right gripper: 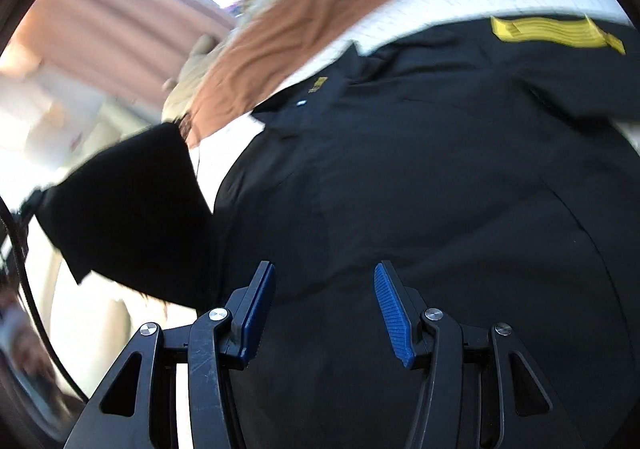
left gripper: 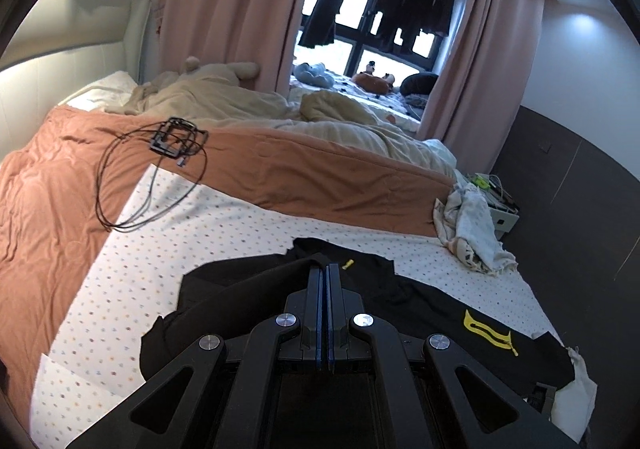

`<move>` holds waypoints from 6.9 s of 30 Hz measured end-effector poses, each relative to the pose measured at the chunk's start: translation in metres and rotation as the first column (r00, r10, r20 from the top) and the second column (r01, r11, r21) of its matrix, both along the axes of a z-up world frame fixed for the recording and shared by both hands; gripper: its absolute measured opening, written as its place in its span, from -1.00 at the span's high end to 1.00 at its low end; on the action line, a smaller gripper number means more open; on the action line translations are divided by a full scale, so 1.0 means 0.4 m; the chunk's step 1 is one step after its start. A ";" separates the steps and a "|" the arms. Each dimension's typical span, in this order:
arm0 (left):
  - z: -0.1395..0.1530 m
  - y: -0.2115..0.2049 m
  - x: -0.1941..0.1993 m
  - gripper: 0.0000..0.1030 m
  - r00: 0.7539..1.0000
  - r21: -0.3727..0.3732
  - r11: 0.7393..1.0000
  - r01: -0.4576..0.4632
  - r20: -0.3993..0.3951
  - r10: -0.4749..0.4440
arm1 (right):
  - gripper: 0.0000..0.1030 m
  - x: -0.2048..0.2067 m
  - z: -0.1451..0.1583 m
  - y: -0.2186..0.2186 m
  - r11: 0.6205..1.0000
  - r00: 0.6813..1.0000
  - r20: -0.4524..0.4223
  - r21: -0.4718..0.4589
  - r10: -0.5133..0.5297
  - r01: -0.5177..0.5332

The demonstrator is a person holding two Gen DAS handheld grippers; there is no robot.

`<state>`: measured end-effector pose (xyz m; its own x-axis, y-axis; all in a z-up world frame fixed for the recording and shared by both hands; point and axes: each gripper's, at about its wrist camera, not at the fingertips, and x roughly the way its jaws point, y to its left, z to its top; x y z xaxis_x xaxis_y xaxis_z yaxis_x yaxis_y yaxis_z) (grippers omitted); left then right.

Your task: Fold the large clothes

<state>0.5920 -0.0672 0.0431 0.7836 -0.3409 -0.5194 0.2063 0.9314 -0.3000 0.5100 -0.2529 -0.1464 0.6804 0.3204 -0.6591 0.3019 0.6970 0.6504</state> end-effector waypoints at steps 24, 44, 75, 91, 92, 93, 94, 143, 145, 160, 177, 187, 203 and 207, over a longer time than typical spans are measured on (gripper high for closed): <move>-0.341 0.078 -0.175 -0.61 0.931 -0.337 0.912 -0.234 -0.349 0.110 | -0.02 -0.013 0.005 -0.096 0.996 0.996 0.011 -0.010 -0.092 0.092; -0.402 0.404 -0.265 -0.61 0.901 -0.266 0.882 -0.388 -0.312 0.302 | -0.02 0.107 0.025 0.334 0.870 0.953 0.012 -0.410 0.303 -0.272; -0.446 0.461 -0.259 -0.61 0.864 -0.324 0.822 -0.469 -0.363 0.350 | 0.35 0.165 -0.019 0.358 0.834 0.942 -0.009 -0.462 0.336 -0.302; -0.412 0.257 -0.237 -0.61 0.916 -0.216 0.916 -0.338 -0.298 0.268 | -0.10 0.024 0.092 -0.053 0.967 0.997 0.065 -0.249 -0.029 0.045; -0.409 0.248 -0.239 -0.61 0.920 -0.206 0.922 -0.328 -0.290 0.263 | -0.10 0.019 0.092 -0.060 0.968 0.998 0.058 -0.248 -0.036 0.049; -0.406 0.241 -0.241 -0.61 0.922 -0.197 0.925 -0.324 -0.284 0.263 | -0.10 0.013 0.092 -0.073 0.967 0.998 0.048 -0.250 -0.045 0.055; -0.404 0.237 -0.243 -0.61 0.923 -0.190 0.927 -0.324 -0.280 0.265 | -0.10 0.000 0.095 -0.091 0.965 0.998 0.039 -0.253 -0.058 0.066; -0.428 0.116 -0.210 -0.84 0.947 -0.091 0.965 -0.246 -0.234 0.220 | -0.17 -0.063 -0.007 -0.430 0.949 0.955 0.008 -0.110 -0.295 0.294; -0.424 0.109 -0.210 -0.89 0.950 -0.089 0.966 -0.242 -0.224 0.217 | -0.17 -0.097 -0.008 -0.465 0.937 0.944 -0.017 -0.133 -0.328 0.323; -0.439 0.104 -0.191 -0.99 0.946 -0.115 0.963 -0.242 -0.250 0.208 | -0.17 -0.300 -0.066 -0.689 0.766 0.766 -0.085 -0.175 -0.637 0.618; -0.446 0.123 -0.193 -0.99 0.937 -0.156 0.951 -0.266 -0.272 0.217 | 0.90 -0.288 -0.026 -0.721 0.771 0.786 0.101 -0.148 -0.611 0.619; -0.426 0.165 -0.219 -0.99 0.933 -0.220 0.929 -0.297 -0.273 0.234 | 0.91 -0.225 0.177 -0.510 0.848 0.849 0.327 -0.199 -0.415 0.491; -0.396 0.241 -0.259 -0.99 0.932 -0.268 0.910 -0.315 -0.269 0.243 | 0.91 -0.077 0.244 -0.153 0.964 0.892 0.450 -0.213 -0.050 0.162; -0.404 0.260 -0.253 -0.99 0.928 -0.263 0.910 -0.322 -0.280 0.247 | 0.91 -0.015 0.196 -0.088 0.971 0.906 0.422 -0.225 0.025 0.079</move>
<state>0.4909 0.0369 -0.1185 0.7377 -0.2901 -0.6096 -0.1652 0.7979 -0.5797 0.5042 -0.2882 -0.0682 0.9154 0.1713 -0.3642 0.0584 0.8387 0.5414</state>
